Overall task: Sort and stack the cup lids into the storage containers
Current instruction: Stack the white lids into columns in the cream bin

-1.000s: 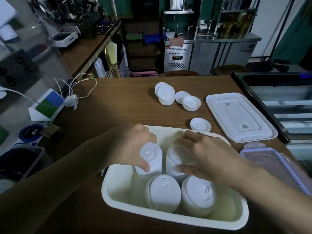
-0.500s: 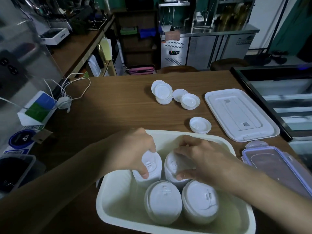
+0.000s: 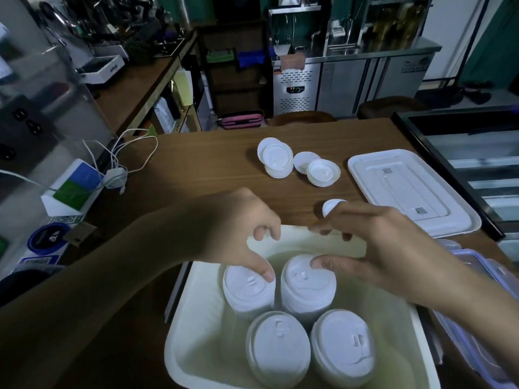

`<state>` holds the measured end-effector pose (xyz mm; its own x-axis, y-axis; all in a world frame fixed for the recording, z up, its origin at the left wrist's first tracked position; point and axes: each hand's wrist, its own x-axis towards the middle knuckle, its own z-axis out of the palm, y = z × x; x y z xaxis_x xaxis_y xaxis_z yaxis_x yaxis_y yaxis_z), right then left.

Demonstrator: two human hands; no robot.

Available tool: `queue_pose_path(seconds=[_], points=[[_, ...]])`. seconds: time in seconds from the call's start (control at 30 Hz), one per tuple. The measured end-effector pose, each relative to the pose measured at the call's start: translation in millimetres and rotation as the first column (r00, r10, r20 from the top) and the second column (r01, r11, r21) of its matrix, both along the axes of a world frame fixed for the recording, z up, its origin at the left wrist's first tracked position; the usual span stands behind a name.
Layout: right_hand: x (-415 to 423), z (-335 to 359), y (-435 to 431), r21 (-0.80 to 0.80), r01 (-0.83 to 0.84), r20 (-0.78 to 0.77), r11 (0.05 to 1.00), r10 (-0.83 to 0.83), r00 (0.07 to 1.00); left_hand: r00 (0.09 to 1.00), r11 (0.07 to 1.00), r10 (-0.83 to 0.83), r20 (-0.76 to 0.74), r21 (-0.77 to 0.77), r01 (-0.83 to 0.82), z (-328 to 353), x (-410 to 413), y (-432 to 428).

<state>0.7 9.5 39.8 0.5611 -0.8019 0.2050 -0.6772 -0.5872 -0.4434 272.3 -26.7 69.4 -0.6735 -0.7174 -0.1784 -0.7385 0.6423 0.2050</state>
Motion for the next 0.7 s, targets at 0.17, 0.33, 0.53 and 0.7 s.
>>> queue_pose_path(seconds=[0.17, 0.33, 0.53, 0.7], points=[[-16, 7, -33, 0.057, 0.098, 0.142, 0.993, -0.106, 0.984, 0.970, 0.996, 0.044, -0.241, 0.081, -0.025, 12, -11, -43], [-32, -24, -86, 0.081, 0.215, 0.148, 0.973, -0.225, 0.963, 0.946, 0.985, 0.163, -0.280, 0.099, -0.140, -24, -14, -106], [-49, -70, -119, 0.226, 0.344, -0.003, 0.911, -0.353, 0.936, 0.946, 0.968, 0.221, -0.239, 0.173, -0.183, -87, -30, -160], [-51, -101, -130, 0.319, 0.426, -0.187, 0.847, -0.385, 0.904, 0.907, 0.960, 0.270, -0.324, 0.157, -0.230, -112, -65, -189]])
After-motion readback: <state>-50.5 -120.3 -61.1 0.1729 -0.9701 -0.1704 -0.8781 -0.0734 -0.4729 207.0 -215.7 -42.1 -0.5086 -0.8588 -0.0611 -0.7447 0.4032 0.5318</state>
